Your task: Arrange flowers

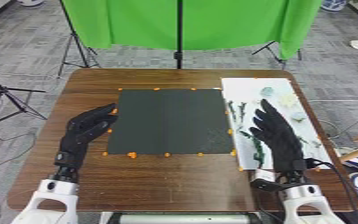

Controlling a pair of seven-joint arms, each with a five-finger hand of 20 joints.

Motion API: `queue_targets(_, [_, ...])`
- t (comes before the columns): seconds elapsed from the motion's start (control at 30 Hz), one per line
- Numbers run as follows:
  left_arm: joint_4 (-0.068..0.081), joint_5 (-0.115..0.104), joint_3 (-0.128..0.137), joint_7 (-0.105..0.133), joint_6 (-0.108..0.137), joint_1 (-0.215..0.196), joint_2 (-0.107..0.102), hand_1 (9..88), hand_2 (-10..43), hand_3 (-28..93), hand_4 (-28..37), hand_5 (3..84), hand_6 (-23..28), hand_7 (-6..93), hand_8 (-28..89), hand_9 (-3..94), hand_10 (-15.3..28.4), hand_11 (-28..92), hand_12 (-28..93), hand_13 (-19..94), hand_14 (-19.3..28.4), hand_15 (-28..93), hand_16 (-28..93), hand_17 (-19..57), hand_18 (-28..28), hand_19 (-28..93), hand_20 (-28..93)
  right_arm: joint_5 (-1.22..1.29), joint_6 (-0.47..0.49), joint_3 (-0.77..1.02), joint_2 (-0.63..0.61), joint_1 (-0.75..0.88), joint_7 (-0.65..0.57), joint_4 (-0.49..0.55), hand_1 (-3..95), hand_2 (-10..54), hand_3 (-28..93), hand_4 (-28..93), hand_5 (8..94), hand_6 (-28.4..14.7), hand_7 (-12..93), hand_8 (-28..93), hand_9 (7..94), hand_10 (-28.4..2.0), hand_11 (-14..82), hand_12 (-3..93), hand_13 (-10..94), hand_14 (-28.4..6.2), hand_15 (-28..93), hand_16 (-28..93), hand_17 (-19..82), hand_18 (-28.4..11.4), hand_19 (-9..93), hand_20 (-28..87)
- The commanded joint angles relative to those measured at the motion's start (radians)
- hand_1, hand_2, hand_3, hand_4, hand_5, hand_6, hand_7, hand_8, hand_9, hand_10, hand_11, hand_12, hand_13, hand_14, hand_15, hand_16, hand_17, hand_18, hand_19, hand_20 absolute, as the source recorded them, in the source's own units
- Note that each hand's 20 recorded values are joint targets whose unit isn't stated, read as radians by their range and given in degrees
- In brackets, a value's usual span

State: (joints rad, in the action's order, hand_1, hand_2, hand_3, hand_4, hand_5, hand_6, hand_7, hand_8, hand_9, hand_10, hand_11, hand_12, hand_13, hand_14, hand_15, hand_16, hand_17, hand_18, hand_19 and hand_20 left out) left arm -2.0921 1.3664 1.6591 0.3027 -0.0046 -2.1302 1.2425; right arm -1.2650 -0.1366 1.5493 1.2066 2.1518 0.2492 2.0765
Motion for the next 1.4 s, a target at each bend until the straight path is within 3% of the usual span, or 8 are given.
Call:
queue_targets(0.03, [-0.013, -0.001, 0.014, -0.022, 0.021, -0.035, 0.008, 31.6, -5.0, 63, -16.4, 51.7, 0.2, 12.1, -7, 51.7, 14.3, 22, 13, 40, 18.6, 23, 1, 4.8, 18.8, 18, 18, -0.352, -0.439, -0.092, -0.054, -0.035, -0.113, 0.04, 10.3, -9.5, 74, -28, 35.4, -2.4, 16, -9, 39.4, -14.7, 8.4, 20.0, 36, -17.0, 12, 29, 15, -19.0, 27, 32])
queue_targets(0.17, [-0.019, 0.013, 0.005, -0.042, 0.037, -0.027, 0.002, 31.7, -4.9, 63, -16.4, 51.7, 0.3, 12.0, -7, 51.7, 14.3, 22, 13, 40, 18.7, 23, 1, 4.8, 18.7, 18, 18, -0.645, -0.517, -0.101, -0.098, -0.049, -0.338, 0.057, 14.6, -9.5, 72, -28, 50.1, -4.9, 19, -9, 51.1, -16.2, 22.3, 22.9, 50, -17.2, 57, 29, 18, -23.5, 60, 50])
queue_targets(0.3, [-0.032, 0.024, 0.005, -0.072, 0.071, -0.033, -0.003, 31.6, -5.0, 63, -16.3, 51.6, 0.4, 11.9, -7, 51.7, 14.3, 22, 13, 40, 18.9, 24, 1, 4.7, 19.0, 19, 18, -0.883, -0.518, -0.11, -0.146, -0.056, -0.526, 0.075, 18.8, -9.5, 66, -28, 59.5, -6.4, 19, -7, 59.9, -18.5, 27.6, 25.6, 57, -16.0, 69, 32, 25, -25.5, 69, 58])
queue_targets(0.43, [-0.04, 0.011, 0.001, -0.098, 0.099, -0.038, -0.012, 31.5, -5.3, 63, -16.3, 51.5, 0.6, 11.8, -7, 51.8, 14.5, 22, 13, 39, 19.2, 24, 1, 4.4, 19.2, 20, 19, -1.068, -0.39, -0.087, -0.188, -0.048, -0.702, 0.113, 23.5, -9.5, 64, -28, 65.8, -6.4, 20, -7, 65.0, -18.4, 29.8, 26.8, 62, -14.3, 72, 35, 30, -26.6, 73, 61])
queue_targets(0.7, [-0.056, 0.027, 0.008, -0.154, 0.083, -0.047, -0.018, 31.9, -5.1, 62, -16.2, 51.5, 1.1, 11.5, -7, 51.6, 15.0, 23, 13, 39, 19.6, 25, 1, 4.0, 19.7, 21, 19, -1.131, 0.058, -0.01, -0.283, -0.035, -0.861, 0.205, 27.7, -9.5, 63, -28, 70.0, -6.4, 20, -5, 69.3, -17.1, 30.0, 28.6, 67, -12.1, 74, 39, 34, -26.7, 78, 61])
queue_targets(0.97, [-0.066, 0.033, 0.018, -0.185, 0.068, -0.055, -0.02, 32.0, -5.1, 62, -15.8, 51.1, 1.4, 10.9, -7, 51.0, 15.3, 22, 13, 39, 19.9, 25, 0, 3.7, 19.9, 22, 19, -1.105, 0.216, -0.081, -0.348, -0.142, -0.93, 0.162, 27.3, -9.5, 63, -28, 68.1, -6.6, 18, -5, 68.8, -17.5, 26.4, 28.3, 66, -13.0, 72, 40, 33, -26.7, 77, 61])
queue_targets(1.2, [-0.051, 0.008, 0.02, -0.153, 0.032, -0.049, -0.015, 32.3, -4.8, 62, -15.9, 50.8, 1.8, 10.5, -7, 50.8, 15.4, 22, 13, 39, 20.1, 25, 0, 4.0, 19.4, 22, 19, -1.11, 0.229, -0.142, -0.356, -0.183, -0.95, 0.122, 28.2, -9.5, 61, -28, 70.3, -6.9, 18, -4, 72.4, -16.7, 26.0, 27.4, 71, -10.0, 71, 40, 38, -26.2, 81, 59])
queue_targets(1.4, [-0.051, 0.013, 0.023, -0.158, 0.008, -0.05, -0.015, 32.6, -4.1, 61, -15.6, 50.5, 2.2, 10.3, -7, 50.8, 15.2, 22, 12, 39, 19.9, 26, 0, 4.5, 18.5, 23, 19, -1.126, 0.247, -0.189, -0.372, -0.202, -0.967, 0.092, 28.4, -9.5, 61, -28, 71.2, -6.8, 18, -4, 73.9, -16.9, 25.7, 27.0, 73, -8.5, 71, 41, 40, -25.5, 83, 58])
